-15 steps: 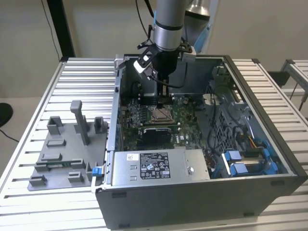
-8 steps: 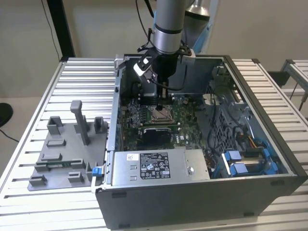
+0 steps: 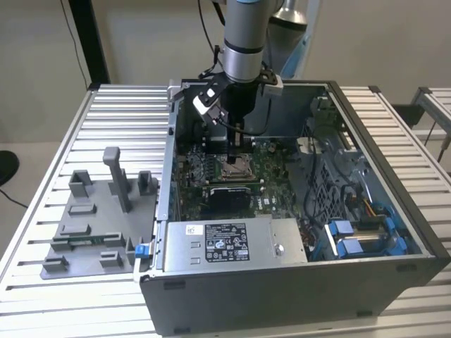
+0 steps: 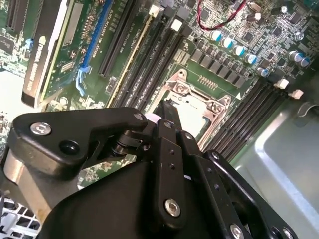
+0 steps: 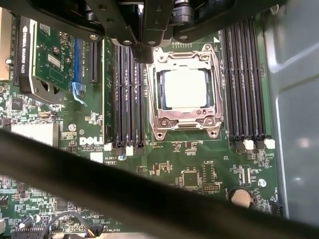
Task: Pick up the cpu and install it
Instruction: 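Install the second cpu locking lever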
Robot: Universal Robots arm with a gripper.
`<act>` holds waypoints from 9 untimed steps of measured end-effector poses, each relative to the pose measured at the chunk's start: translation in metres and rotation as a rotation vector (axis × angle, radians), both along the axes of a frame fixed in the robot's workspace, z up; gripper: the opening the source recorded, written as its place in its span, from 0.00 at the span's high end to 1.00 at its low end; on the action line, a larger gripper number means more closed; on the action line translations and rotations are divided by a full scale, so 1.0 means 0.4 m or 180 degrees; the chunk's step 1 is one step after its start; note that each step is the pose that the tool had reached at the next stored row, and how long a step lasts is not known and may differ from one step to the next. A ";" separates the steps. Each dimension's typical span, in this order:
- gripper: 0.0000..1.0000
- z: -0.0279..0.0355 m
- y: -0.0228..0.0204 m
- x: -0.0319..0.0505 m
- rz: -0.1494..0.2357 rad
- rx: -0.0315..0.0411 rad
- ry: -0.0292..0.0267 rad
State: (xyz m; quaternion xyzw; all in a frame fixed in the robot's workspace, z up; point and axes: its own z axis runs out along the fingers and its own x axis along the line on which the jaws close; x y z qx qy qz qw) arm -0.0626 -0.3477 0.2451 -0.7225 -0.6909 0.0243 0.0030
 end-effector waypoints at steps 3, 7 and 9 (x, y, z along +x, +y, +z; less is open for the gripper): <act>1.00 -0.006 0.000 -0.003 0.0000 0.0001 0.0000; 1.00 -0.014 0.001 -0.012 0.0000 0.0000 0.0000; 1.00 -0.019 0.001 -0.017 -0.0001 0.0000 0.0000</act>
